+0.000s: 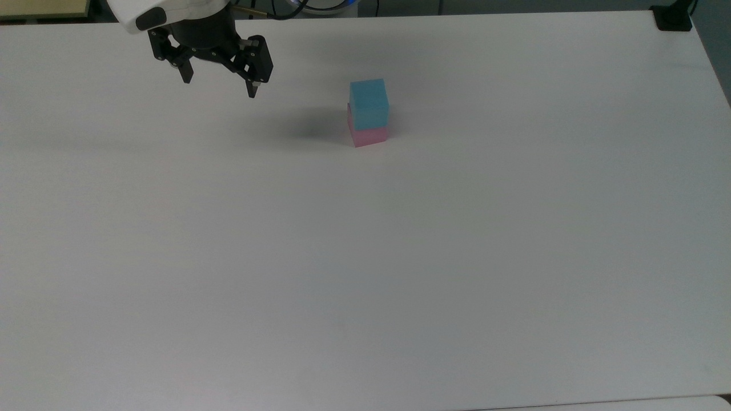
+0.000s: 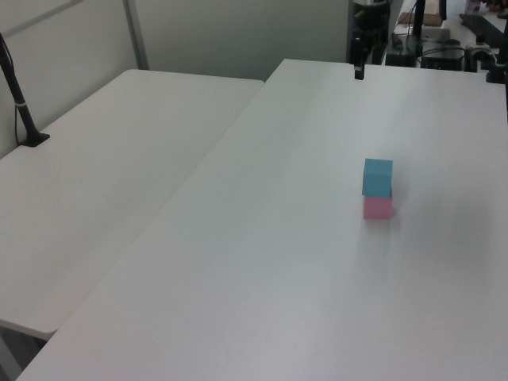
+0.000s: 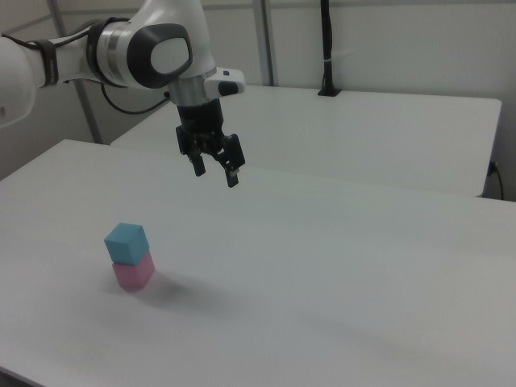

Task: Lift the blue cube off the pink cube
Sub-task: 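Move the open gripper over the blue cube and lower it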

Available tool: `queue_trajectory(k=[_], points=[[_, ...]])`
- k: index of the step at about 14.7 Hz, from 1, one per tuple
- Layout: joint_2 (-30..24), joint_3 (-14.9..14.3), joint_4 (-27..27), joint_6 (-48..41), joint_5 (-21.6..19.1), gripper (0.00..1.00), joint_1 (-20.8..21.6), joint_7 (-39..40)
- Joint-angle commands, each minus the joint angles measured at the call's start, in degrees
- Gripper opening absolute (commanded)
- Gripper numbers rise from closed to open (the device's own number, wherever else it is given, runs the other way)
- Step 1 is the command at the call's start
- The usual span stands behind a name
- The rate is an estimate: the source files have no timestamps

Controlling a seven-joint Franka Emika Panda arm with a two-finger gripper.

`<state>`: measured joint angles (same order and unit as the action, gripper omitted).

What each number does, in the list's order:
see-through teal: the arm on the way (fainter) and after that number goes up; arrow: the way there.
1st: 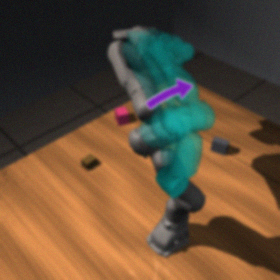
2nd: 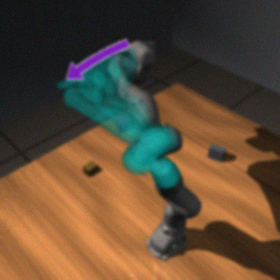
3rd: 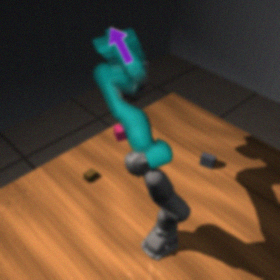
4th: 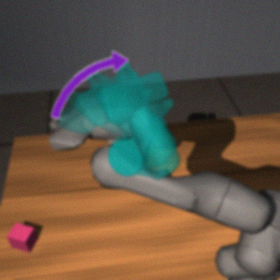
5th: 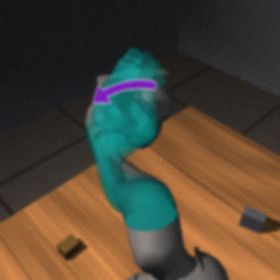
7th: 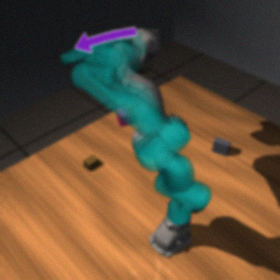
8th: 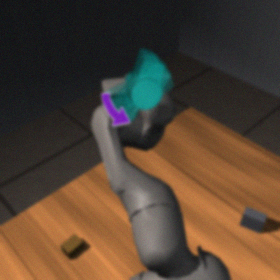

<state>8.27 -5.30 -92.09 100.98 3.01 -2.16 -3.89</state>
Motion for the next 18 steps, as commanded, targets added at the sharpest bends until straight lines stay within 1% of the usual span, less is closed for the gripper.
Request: queue_trajectory(k=[1,12,14,18], points=[[0.69,-0.06,0.77,2.88,0.51,1.00,0.14,-0.51],[1.40,0.03,0.33,2.99,0.59,1.00,1.02,-0.51],[1.40,0.11,0.24,2.90,1.03,1.00,2.33,-0.51],[0.70,0.11,-0.38,2.38,1.30,1.00,3.56,0.28]])
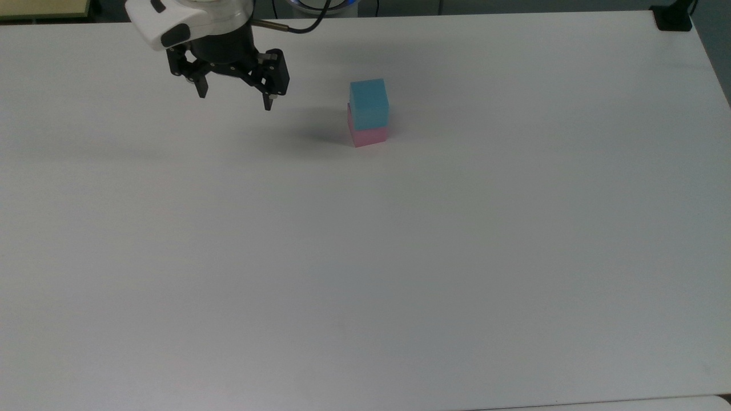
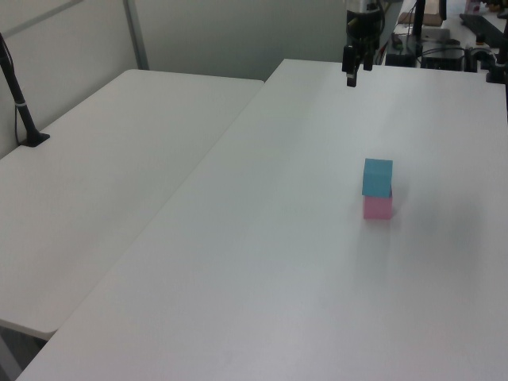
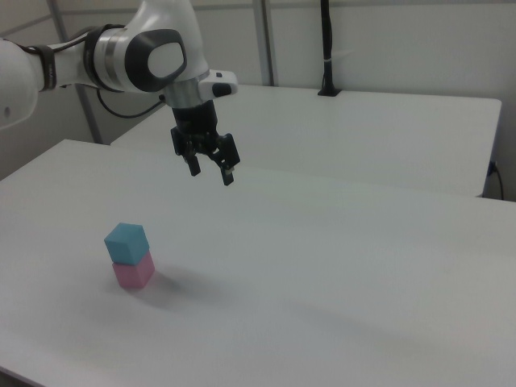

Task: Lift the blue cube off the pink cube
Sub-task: 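Move the open gripper over the blue cube and lower it, then close the gripper on the blue cube atop the pink cube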

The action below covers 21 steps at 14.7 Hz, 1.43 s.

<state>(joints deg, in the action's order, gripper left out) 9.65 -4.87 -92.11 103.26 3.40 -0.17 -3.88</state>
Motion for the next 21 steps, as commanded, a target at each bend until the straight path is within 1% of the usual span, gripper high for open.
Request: queue_trajectory(k=[1,3,5,8,11,14,18,21], points=[[-1.73,-0.49,-0.96,0.01,0.82,1.00,2.62,0.27],[-4.19,-0.49,-3.42,0.01,0.64,1.00,3.94,0.36],[-5.51,-0.49,-5.62,0.01,0.38,1.00,5.87,0.45],[-5.52,-0.40,-7.55,0.01,0.02,1.00,8.68,1.06],[-5.25,-0.31,-11.41,0.54,-0.42,1.00,12.46,1.15],[-5.25,-0.22,-14.06,0.63,-0.42,1.00,15.36,1.41],[-4.64,0.39,-17.05,0.71,-0.42,1.00,18.09,3.96],[-3.24,0.48,-18.11,0.72,-0.42,1.00,18.71,4.23]])
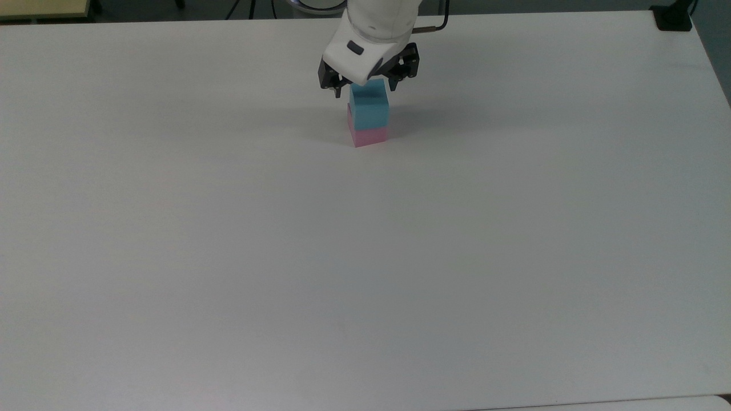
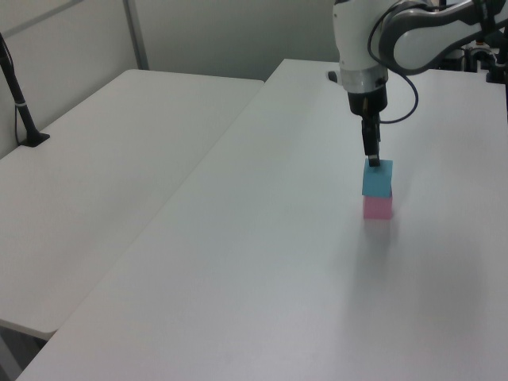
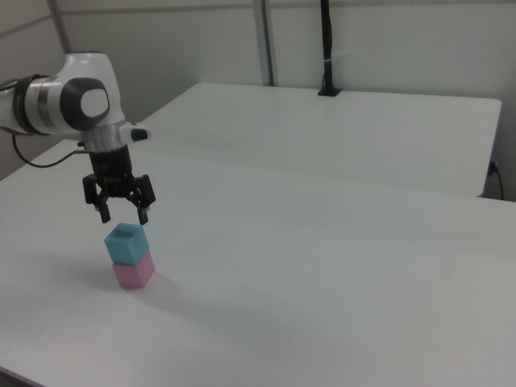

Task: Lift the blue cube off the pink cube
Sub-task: 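Close the gripper on the blue cube atop the pink cube, then lift the blue cube off the pink cube and carry it aside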

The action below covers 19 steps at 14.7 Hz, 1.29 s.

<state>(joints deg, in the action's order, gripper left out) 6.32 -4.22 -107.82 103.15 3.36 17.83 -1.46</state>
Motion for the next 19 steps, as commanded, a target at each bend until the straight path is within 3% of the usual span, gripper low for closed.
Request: queue_trajectory(k=[1,4,5,6,8,9,10,15,19], points=[[0.62,-0.09,-2.48,0.82,-0.37,1.00,0.80,1.81],[2.38,-0.08,-2.48,0.91,-0.28,1.00,1.77,1.99],[2.64,-0.08,-2.56,0.99,-0.28,0.95,1.77,1.99],[2.73,-0.08,-2.48,1.00,-0.28,0.82,1.77,2.68],[2.21,-0.08,-2.39,0.73,-0.28,0.42,1.60,6.80],[2.03,-0.08,-2.22,0.47,-0.37,0.27,1.59,7.00],[1.86,-0.08,-1.95,0.47,-0.37,0.21,1.59,7.00],[-0.43,-1.05,-0.64,0.03,-1.59,0.16,0.80,7.44],[0.62,-3.50,5.50,0.47,-2.04,0.17,-2.62,9.18]])
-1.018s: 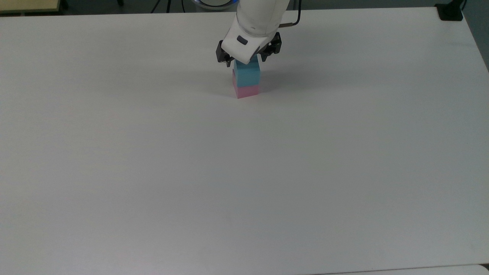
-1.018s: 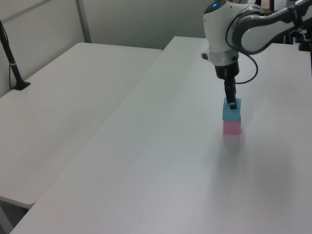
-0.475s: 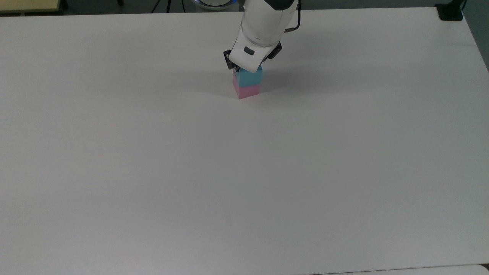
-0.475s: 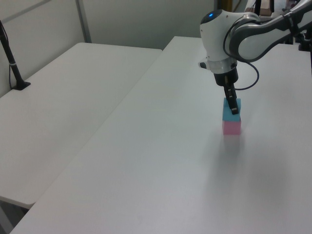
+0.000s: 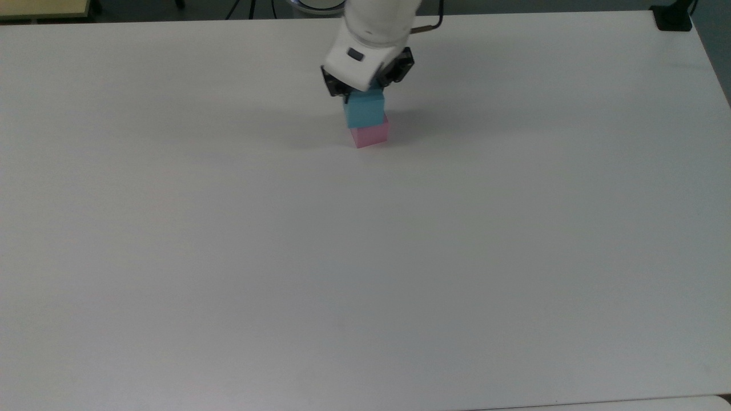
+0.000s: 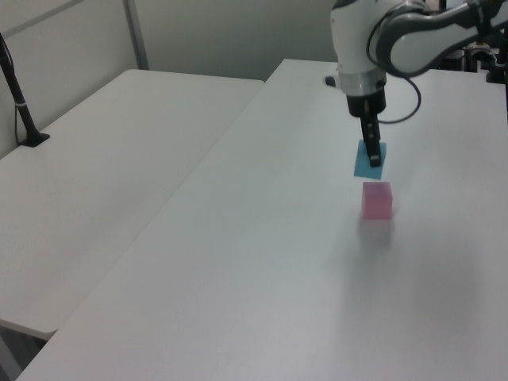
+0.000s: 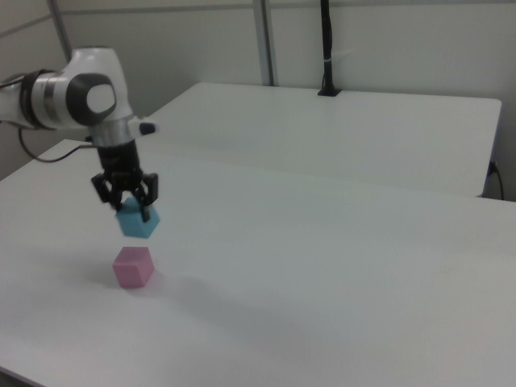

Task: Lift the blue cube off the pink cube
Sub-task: 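Lift the blue cube off the pink cube and carry it aside, then lower the blue cube onto the table and open the gripper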

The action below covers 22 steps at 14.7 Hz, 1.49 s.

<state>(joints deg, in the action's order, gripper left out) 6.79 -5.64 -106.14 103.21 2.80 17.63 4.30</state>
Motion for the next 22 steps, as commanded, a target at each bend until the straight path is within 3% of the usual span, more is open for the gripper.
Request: queue_trajectory(k=[1,6,13,15,16,17,20,22], points=[[1.63,-3.40,5.40,0.76,-1.57,0.17,-2.77,4.92],[16.83,-4.73,18.24,1.12,-1.57,0.18,-8.65,9.67],[24.31,-4.82,19.04,11.57,-1.22,0.24,-11.47,11.17],[24.67,-4.82,18.69,13.51,-1.13,0.40,-11.56,11.35],[24.76,-4.82,18.60,13.51,-1.30,0.64,-11.56,10.83],[24.76,-4.82,18.60,13.51,-1.65,1.00,-11.56,10.47],[23.19,-4.82,18.60,12.99,-1.74,1.00,-11.56,9.94],[18.28,-4.91,17.72,12.90,-1.13,1.00,-11.39,2.94]])
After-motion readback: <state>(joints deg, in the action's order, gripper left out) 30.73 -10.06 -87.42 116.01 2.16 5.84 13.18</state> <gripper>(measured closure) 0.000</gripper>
